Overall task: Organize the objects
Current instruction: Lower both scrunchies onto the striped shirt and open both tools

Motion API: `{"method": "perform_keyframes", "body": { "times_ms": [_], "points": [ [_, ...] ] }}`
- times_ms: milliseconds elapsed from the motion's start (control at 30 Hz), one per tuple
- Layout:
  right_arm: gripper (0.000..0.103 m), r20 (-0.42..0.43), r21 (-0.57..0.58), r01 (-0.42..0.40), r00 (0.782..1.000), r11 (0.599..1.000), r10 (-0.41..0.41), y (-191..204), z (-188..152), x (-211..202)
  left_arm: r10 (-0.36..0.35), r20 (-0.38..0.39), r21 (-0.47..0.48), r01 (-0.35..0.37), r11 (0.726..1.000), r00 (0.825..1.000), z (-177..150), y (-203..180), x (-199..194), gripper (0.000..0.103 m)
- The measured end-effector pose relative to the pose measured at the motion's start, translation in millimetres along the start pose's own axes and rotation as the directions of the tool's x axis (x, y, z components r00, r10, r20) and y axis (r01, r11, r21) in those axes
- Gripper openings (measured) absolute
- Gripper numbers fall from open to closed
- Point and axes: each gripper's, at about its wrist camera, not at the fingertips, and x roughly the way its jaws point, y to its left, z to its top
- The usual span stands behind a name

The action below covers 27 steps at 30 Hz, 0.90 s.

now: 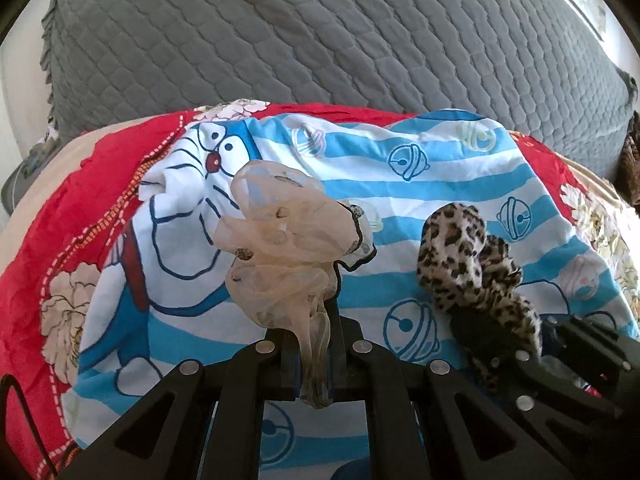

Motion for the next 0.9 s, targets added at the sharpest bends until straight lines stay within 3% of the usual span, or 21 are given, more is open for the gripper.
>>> {"method": "perform_keyframes", "body": {
  "times_ms": [533,900],
  "points": [
    [0.024,-0.018,0.004,0.001,1.0,1.0,-0.001,1.7,-0.7,4.5,0.018,0.009,0.004,-0.018,1.0,1.0,-0.4,-1.0,5.0,0.021],
    [0.03,-0.02,0.001,-0.005,1.0,1.0,0.005,0.8,-0.1,3.3,0.007,-0.009,-0.05,-0.007,0.999,1.0,3.7,13.2,2.9,0.041]
  ]
}}
